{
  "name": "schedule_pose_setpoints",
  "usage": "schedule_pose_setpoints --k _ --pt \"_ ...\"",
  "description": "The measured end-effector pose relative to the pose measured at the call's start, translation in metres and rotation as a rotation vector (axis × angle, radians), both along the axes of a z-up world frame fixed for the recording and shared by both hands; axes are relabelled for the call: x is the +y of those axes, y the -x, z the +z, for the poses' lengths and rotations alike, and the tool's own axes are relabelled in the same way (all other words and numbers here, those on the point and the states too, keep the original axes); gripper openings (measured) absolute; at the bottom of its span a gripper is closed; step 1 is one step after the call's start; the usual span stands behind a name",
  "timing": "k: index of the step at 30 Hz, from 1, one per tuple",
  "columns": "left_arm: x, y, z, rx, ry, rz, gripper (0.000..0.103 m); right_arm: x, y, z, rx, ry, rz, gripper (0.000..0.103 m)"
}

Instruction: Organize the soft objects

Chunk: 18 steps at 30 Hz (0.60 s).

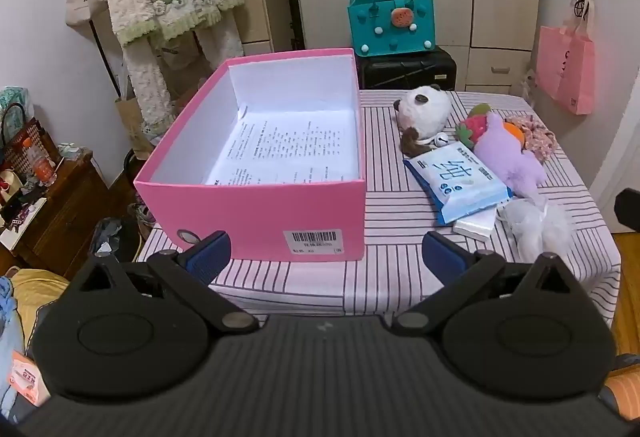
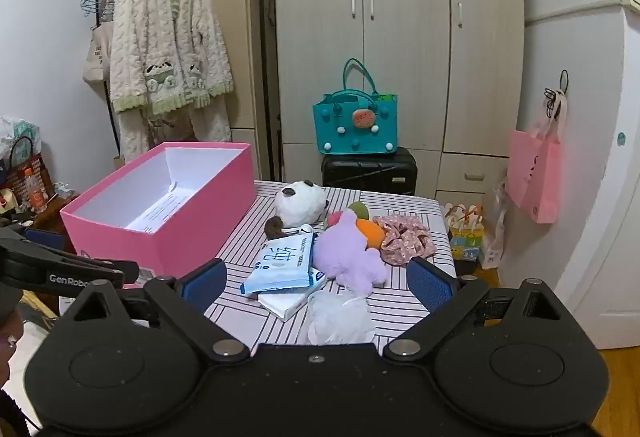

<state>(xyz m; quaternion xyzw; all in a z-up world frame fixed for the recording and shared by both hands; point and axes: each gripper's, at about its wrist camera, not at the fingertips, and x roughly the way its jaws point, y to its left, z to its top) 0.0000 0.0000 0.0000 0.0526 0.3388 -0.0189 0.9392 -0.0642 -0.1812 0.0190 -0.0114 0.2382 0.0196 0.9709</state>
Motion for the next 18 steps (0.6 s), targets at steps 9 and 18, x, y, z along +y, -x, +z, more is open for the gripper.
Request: schedule_pose_setpoints --k 9,18 --pt "0.0006 0.0006 0.0007 0.008 -0.012 -0.002 0.103 0.0036 0.0047 0.0009 -0.005 -0.003 -0.047 0.099" --pt "-0.0028 0.0041 -0.0063 0.014 -0.006 0.009 0.103 0.0010 0.0070 -0.0009 0.002 0.002 -0.006 0.099"
